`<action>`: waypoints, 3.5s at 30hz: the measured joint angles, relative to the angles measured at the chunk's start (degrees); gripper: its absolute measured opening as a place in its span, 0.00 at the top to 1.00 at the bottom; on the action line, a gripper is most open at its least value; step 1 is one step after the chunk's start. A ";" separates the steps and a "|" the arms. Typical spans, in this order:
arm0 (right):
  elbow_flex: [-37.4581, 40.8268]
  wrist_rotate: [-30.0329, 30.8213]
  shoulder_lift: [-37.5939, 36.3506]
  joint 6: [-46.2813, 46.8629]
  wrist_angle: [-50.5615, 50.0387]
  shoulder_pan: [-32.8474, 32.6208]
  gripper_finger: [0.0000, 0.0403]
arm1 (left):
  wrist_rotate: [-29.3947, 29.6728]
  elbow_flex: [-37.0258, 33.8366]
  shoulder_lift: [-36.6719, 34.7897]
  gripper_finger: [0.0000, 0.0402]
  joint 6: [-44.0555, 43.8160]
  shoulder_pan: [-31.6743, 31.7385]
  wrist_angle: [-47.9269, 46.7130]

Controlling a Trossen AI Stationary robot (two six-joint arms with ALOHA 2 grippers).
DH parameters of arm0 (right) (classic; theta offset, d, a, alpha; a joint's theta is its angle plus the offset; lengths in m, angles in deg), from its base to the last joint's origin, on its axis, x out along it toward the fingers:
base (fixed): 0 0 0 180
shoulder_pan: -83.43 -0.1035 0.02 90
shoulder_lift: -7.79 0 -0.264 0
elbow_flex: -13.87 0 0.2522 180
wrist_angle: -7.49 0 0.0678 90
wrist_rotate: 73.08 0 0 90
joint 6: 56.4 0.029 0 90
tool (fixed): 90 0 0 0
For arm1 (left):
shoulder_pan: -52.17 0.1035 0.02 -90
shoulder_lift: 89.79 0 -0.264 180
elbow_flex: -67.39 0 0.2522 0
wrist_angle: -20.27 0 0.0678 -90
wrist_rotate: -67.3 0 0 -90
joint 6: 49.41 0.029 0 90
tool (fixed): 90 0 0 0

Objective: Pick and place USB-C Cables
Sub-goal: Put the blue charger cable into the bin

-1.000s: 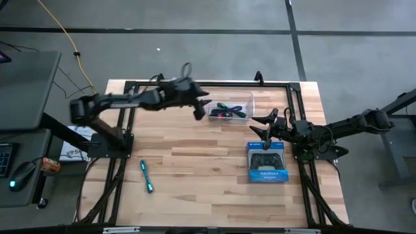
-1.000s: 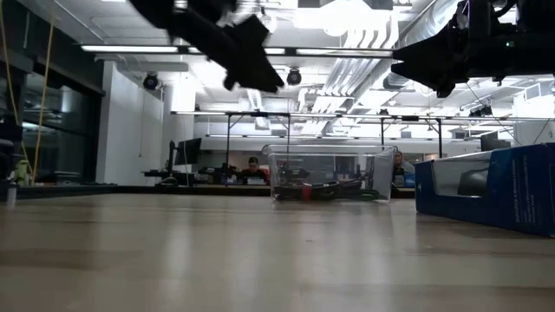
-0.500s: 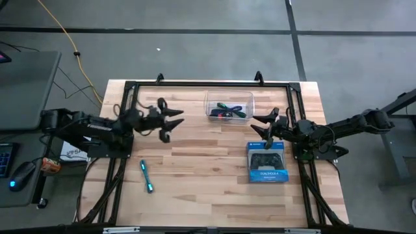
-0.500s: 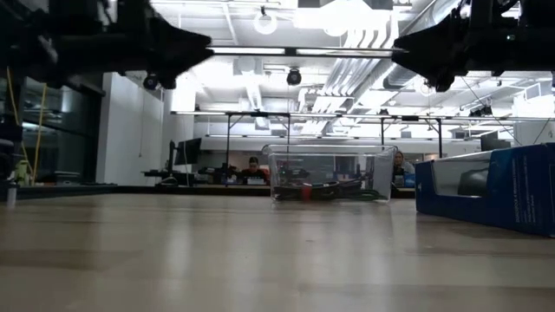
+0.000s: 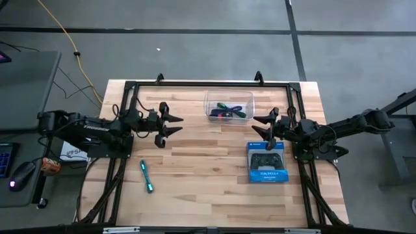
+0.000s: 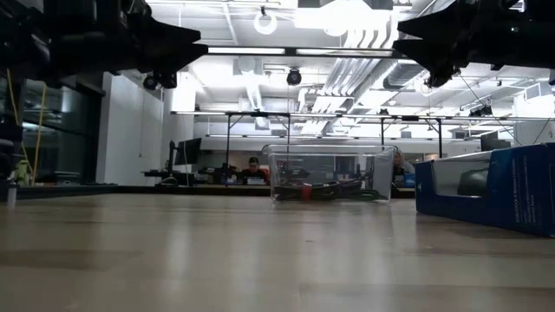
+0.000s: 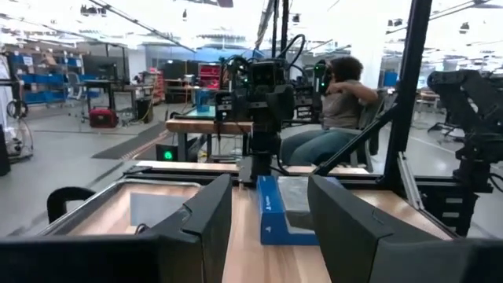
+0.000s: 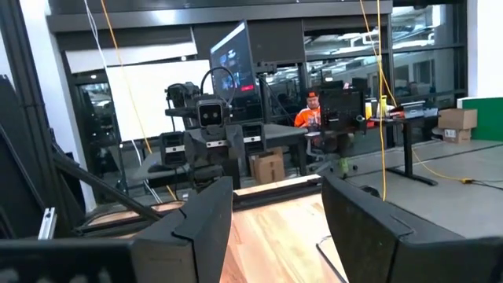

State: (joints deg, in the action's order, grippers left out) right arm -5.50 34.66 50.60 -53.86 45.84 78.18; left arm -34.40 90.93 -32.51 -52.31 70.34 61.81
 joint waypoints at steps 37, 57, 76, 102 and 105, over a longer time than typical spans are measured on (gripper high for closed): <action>0.01 -2.96 -0.01 -2.19 -2.01 0.01 0.53 | -3.44 5.10 0.23 0.64 -14.76 -40.86 -29.40; 0.01 -1.03 -0.02 -2.55 -3.85 0.01 0.53 | 18.23 21.66 11.23 0.64 -10.93 -65.96 -84.42; 0.01 -0.92 0.00 -1.49 -5.98 0.02 0.53 | 16.18 21.84 21.36 0.64 -0.59 -62.34 -88.29; 0.00 -0.75 -0.01 -1.30 -5.69 0.01 0.53 | 38.37 30.62 21.18 0.99 -5.03 -47.75 -88.79; 0.02 -0.39 0.00 -1.16 -5.92 0.00 0.53 | 45.69 32.79 19.27 1.00 4.74 -42.18 -78.82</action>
State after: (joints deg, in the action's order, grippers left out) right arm -5.48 34.27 50.60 -55.02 39.92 78.18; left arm 11.29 123.72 -13.24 -47.57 28.17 -17.01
